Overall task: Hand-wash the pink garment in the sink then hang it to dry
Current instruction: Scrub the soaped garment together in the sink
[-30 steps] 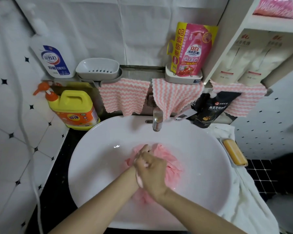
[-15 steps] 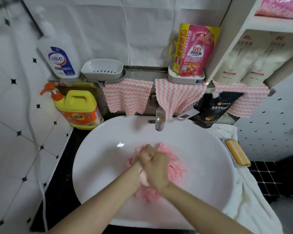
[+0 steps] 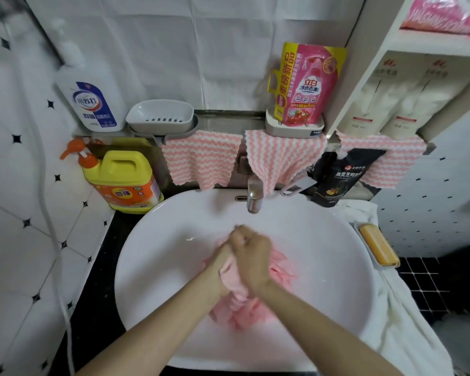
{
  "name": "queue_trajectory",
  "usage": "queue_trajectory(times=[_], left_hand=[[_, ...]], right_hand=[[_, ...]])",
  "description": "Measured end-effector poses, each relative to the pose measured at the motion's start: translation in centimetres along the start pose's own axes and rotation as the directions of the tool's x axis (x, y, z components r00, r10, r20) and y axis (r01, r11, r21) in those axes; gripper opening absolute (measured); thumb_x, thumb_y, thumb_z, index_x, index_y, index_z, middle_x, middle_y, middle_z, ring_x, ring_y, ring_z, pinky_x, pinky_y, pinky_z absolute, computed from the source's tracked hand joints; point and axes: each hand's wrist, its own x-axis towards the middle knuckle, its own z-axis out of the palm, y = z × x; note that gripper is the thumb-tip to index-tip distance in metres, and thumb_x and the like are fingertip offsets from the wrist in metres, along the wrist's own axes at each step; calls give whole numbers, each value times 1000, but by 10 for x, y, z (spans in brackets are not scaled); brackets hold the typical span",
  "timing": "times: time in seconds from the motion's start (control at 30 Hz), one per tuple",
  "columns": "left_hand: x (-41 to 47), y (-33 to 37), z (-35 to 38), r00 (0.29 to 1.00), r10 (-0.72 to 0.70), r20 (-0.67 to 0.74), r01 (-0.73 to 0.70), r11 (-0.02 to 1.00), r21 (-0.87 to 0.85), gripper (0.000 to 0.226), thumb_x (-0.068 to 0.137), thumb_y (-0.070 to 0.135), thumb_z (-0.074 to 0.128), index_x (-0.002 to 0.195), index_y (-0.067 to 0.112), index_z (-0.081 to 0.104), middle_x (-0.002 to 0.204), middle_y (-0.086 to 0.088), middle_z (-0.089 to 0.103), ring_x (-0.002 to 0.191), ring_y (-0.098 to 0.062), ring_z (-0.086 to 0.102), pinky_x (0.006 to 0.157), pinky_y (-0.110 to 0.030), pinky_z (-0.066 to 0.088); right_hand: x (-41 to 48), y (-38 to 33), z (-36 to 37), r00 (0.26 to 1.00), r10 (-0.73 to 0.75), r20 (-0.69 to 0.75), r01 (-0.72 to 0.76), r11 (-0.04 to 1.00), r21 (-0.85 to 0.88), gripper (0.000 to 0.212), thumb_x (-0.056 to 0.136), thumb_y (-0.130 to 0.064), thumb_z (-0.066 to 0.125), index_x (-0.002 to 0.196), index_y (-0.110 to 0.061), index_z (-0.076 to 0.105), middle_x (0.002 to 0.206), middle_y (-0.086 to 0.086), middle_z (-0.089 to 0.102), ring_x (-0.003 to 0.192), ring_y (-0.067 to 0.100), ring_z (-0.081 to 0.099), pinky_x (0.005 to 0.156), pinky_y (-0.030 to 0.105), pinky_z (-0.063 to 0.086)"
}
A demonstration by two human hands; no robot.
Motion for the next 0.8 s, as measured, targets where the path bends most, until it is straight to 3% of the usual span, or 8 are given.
queue_trajectory(times=[0.1, 0.23, 0.3, 0.4, 0.47, 0.57, 0.7, 0.8], left_hand=[[-15, 10, 6, 993, -2, 118, 11, 997, -75, 22, 76, 20, 67, 56, 12, 60, 50, -1, 56, 47, -14, 55, 50, -20, 44], [-3, 23, -21, 999, -36, -18, 31, 970, -240, 55, 93, 22, 41, 42, 9, 57, 43, -5, 55, 40, -17, 55, 55, -25, 40], [1, 30, -29, 993, -36, -113, 1, 955, -297, 50, 94, 23, 37, 52, 7, 58, 46, -8, 59, 43, -19, 59, 59, -28, 39], [0, 37, -29, 982, 7, -190, -78, 926, -369, 55, 96, 20, 34, 49, 10, 60, 41, -4, 56, 39, -19, 56, 51, -24, 40], [-1, 39, -19, 975, 40, -220, -112, 939, -327, 45, 98, 24, 34, 62, 14, 59, 47, -4, 56, 52, -22, 52, 52, -22, 40], [-15, 35, 5, 997, 69, -30, -75, 942, -327, 32, 95, 26, 41, 81, 3, 59, 74, -13, 59, 71, -26, 55, 66, -29, 43], [-26, 31, -7, 925, 292, 243, -306, 952, 20, 18, 81, 17, 55, 96, 9, 61, 96, -3, 72, 86, -13, 69, 78, -26, 54], [-14, 39, -37, 723, 624, 297, -673, 539, 506, 45, 70, 28, 60, 114, 31, 52, 129, 12, 54, 122, -1, 47, 106, -17, 31]], right_hand=[[38, 11, -25, 972, 230, -50, -227, 972, 68, 50, 81, -5, 53, 41, -23, 29, 50, -5, 23, 55, 12, 24, 53, 31, 21], [46, 8, -49, 970, 241, 24, -237, 928, 288, 43, 92, -13, 59, 54, -9, 40, 47, -7, 37, 46, 5, 31, 50, 23, 27], [44, 12, -60, 980, 188, -59, -178, 972, 151, 35, 91, -36, 58, 71, -7, 60, 70, -4, 60, 66, 6, 52, 65, 24, 41], [17, 12, -70, 975, -49, -218, 22, 992, -124, 24, 78, -40, 54, 94, -25, 66, 94, -11, 63, 87, 6, 56, 82, 29, 43], [-12, 3, -60, 994, 16, 104, -15, 1000, -8, 35, 69, -35, 59, 104, -29, 62, 97, -13, 63, 84, 2, 58, 75, 22, 46], [-32, 2, -42, 864, 83, 497, -155, 982, 107, 44, 75, 0, 67, 112, -20, 54, 103, -3, 64, 96, 3, 61, 77, 18, 50], [-23, 4, -53, 890, 235, 391, -297, 949, 106, 37, 88, 12, 48, 93, -24, 58, 88, -11, 63, 82, -3, 62, 70, 8, 46], [-17, 9, -64, 820, 367, 440, -497, 838, 226, 10, 89, -9, 55, 91, -13, 64, 85, 4, 66, 78, 14, 61, 63, 17, 50]])
